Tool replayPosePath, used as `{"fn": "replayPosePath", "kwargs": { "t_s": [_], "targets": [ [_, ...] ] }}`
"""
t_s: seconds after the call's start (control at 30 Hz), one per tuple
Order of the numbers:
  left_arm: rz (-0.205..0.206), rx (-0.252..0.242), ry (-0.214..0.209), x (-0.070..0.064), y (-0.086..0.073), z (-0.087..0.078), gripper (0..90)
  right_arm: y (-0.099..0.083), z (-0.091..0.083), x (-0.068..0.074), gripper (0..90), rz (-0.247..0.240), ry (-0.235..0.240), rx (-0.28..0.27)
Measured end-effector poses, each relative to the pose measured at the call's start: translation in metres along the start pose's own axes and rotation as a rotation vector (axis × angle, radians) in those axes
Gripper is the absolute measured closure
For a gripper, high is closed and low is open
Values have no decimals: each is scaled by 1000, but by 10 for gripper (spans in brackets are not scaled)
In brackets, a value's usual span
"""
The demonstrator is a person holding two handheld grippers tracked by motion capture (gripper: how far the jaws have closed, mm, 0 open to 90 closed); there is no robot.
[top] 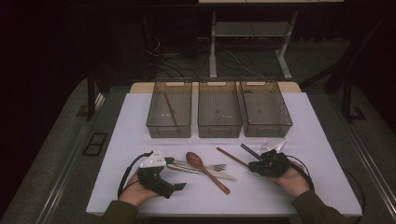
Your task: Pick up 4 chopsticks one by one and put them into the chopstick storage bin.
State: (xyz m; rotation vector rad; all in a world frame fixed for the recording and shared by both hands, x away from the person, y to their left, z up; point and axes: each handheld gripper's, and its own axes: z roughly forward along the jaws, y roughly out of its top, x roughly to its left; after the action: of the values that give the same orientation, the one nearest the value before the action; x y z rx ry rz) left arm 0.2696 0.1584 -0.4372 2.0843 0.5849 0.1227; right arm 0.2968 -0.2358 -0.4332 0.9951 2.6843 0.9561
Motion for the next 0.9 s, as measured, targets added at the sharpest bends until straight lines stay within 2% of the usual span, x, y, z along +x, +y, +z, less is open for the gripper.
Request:
{"fn": "replayPosePath", "kwargs": {
  "t_s": [0.47,0.9],
  "targets": [
    [1,-1,-1,0,0,0,0,3,-8,0,846,5,10,-21],
    [6,2,-2,1,0,0,0,10,-20,-2,846,9,19,-81]
  ]
}}
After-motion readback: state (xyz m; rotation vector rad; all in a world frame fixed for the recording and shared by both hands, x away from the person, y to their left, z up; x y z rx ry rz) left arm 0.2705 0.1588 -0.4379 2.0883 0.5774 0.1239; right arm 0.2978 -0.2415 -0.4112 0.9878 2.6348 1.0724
